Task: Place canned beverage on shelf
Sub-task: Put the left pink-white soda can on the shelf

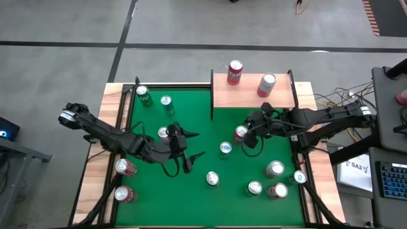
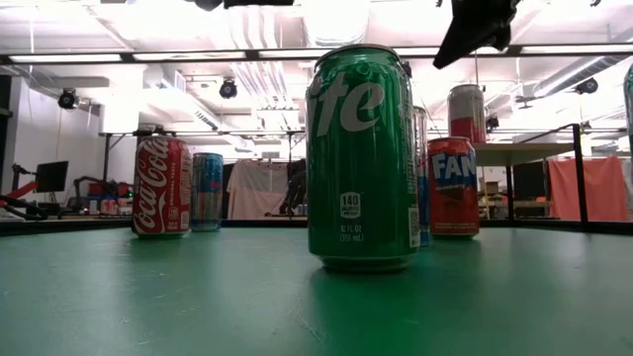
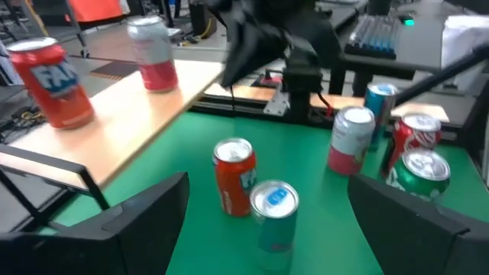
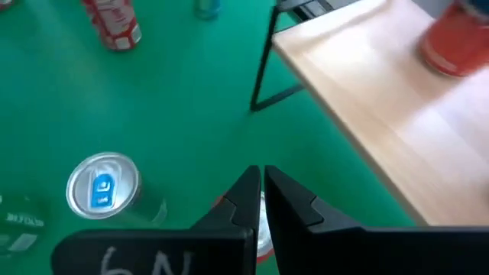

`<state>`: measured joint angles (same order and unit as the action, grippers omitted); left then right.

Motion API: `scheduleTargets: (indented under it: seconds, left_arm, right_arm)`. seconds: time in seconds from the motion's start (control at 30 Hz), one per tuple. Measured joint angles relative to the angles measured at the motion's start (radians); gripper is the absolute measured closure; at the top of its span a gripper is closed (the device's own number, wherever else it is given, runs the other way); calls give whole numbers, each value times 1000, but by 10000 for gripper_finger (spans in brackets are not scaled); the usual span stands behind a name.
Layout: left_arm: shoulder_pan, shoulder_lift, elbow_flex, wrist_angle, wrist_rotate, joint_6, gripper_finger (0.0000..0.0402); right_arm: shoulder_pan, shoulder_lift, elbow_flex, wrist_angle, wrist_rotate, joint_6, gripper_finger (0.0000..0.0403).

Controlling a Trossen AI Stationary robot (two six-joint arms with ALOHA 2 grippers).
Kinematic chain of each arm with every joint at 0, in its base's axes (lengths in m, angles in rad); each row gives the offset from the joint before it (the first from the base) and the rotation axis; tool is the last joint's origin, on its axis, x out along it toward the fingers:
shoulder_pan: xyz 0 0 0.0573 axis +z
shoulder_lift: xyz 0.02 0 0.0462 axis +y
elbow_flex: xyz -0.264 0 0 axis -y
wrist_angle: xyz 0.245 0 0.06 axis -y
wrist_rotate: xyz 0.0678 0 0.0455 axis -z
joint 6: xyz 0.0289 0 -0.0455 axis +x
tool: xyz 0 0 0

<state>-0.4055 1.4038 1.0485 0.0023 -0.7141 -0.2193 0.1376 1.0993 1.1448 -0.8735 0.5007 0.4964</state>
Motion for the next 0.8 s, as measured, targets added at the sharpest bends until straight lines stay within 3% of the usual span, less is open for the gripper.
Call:
scheduleTargets:
  seconds: [0.33,0.67,0.8]
  left_arm:
    - [-13,36,0,1,-7,3,61]
    - [-13,43,0,-12,-10,15,61]
    - [-12,43,0,-9,-11,46,61]
  right_arm:
    - [-183,-1,156,-384,51,116,390]
    - [-423,1,163,-407,48,36,390]
    - [-533,1,163,-385,1,-32,390]
